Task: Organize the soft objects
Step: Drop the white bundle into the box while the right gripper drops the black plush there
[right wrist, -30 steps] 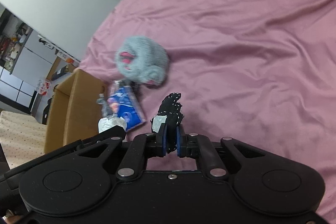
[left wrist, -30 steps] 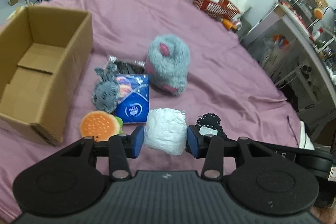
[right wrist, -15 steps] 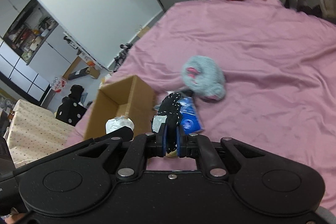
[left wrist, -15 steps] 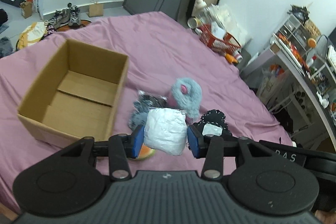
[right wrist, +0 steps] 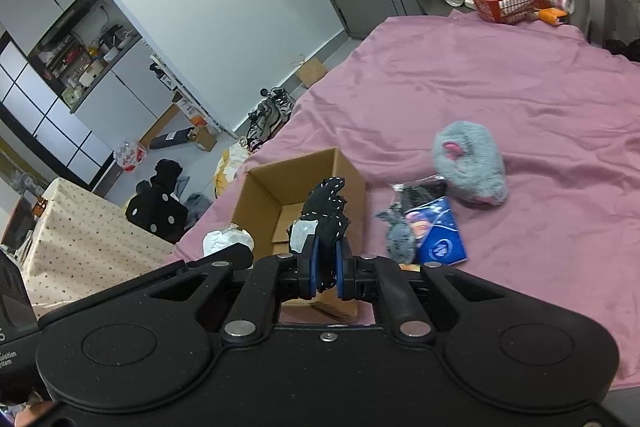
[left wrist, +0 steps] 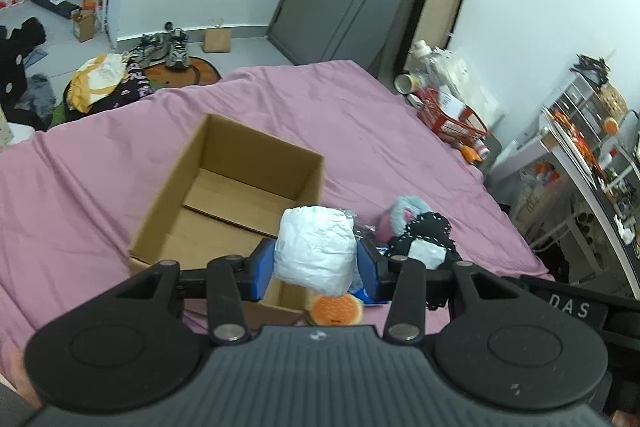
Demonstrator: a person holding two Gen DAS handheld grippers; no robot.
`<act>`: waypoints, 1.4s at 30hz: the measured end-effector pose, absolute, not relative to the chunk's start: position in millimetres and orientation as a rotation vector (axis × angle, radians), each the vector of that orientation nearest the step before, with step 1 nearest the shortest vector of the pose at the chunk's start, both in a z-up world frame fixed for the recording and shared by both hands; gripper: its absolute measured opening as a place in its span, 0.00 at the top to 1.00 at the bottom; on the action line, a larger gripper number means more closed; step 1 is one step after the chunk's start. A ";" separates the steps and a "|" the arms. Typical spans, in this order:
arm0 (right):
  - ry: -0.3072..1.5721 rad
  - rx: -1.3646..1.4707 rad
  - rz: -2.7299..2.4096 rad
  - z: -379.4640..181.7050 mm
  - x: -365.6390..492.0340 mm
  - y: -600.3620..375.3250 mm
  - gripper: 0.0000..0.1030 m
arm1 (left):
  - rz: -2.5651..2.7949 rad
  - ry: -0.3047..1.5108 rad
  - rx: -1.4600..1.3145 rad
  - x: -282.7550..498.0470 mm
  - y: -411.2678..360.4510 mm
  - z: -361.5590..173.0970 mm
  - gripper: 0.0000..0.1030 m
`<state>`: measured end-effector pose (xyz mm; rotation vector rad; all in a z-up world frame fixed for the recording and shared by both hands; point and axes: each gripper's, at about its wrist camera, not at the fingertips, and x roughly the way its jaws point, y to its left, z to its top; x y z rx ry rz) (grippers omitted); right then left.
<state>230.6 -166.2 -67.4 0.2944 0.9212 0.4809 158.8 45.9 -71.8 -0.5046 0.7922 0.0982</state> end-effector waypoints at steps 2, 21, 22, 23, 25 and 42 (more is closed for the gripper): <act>0.920 0.290 0.480 -67.4 230.6 -158.1 0.92 | 0.107 0.791 -0.514 158.9 55.4 -75.0 0.58; 0.985 0.238 0.480 -94.3 245.1 -92.6 0.92 | 0.171 0.841 -0.611 172.8 122.2 -122.7 0.58; 0.989 0.234 0.480 -95.7 245.2 -90.3 0.92 | 0.171 0.841 -0.612 172.5 123.4 -123.8 0.58; 0.993 0.232 0.479 -96.9 246.6 -89.1 0.92 | 0.176 0.839 -0.612 172.2 123.6 -124.2 0.58; 0.998 0.231 0.477 -98.8 247.6 -85.7 0.92 | 0.177 0.832 -0.612 173.1 124.7 -123.7 0.57; 0.970 0.289 0.507 -85.1 245.6 -84.5 0.52 | 0.254 0.794 -0.594 160.2 134.4 -93.0 0.34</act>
